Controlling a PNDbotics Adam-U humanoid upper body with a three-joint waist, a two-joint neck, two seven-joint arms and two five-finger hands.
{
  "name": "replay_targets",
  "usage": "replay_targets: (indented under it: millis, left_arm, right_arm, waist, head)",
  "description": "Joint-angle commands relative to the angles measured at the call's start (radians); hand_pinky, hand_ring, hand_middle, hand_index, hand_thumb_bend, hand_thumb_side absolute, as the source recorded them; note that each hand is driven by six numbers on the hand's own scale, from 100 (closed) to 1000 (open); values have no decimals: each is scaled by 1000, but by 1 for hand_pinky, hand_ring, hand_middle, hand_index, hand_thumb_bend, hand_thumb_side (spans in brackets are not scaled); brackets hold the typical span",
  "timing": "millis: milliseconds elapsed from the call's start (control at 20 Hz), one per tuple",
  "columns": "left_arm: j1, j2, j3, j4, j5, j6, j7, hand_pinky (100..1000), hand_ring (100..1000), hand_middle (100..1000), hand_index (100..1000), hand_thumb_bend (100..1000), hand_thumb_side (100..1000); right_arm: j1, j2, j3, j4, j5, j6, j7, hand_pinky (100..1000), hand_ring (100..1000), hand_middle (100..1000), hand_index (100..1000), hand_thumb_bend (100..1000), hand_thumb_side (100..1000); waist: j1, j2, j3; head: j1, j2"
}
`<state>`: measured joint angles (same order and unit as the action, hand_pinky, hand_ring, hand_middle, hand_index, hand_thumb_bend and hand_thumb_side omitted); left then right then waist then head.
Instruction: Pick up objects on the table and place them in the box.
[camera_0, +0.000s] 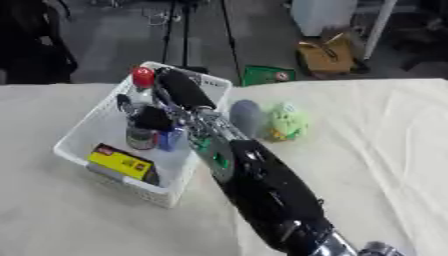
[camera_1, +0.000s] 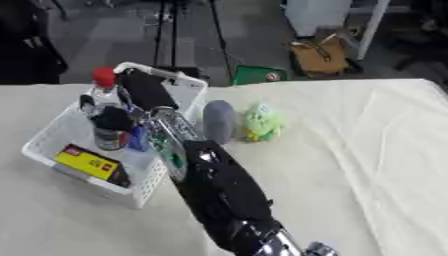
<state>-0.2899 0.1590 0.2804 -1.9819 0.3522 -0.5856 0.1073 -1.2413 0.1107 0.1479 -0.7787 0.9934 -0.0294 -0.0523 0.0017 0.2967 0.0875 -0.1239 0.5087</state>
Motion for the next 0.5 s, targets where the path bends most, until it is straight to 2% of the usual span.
replay_targets:
  millis: [50,200,500]
  left_arm:
    - [-10,9,0,-18,3,0,-4,718,692,783,732,100,677]
    - [-10,9,0,-18,3,0,-5,718,693,783,732,100,678]
    - [-10,9,0,-18,3,1,-5,719,693,783,732,100,680]
  right_arm:
    - [-31,-6,-7,-12,6,-25,3,925,960,531,833,638,1000]
    - [-39,-10,-5,-17,2,-38,13,940,992,646,925,649,1000]
    - [-48,-15,-6,-28,8,-34,8,950,1000,731,949,657,1000]
  waist:
    - [7,-15,0]
    - [6,-15,-1]
    - [6,-16,-2]
  head:
    - [0,-7]
    - [0,-6]
    - [0,-7]
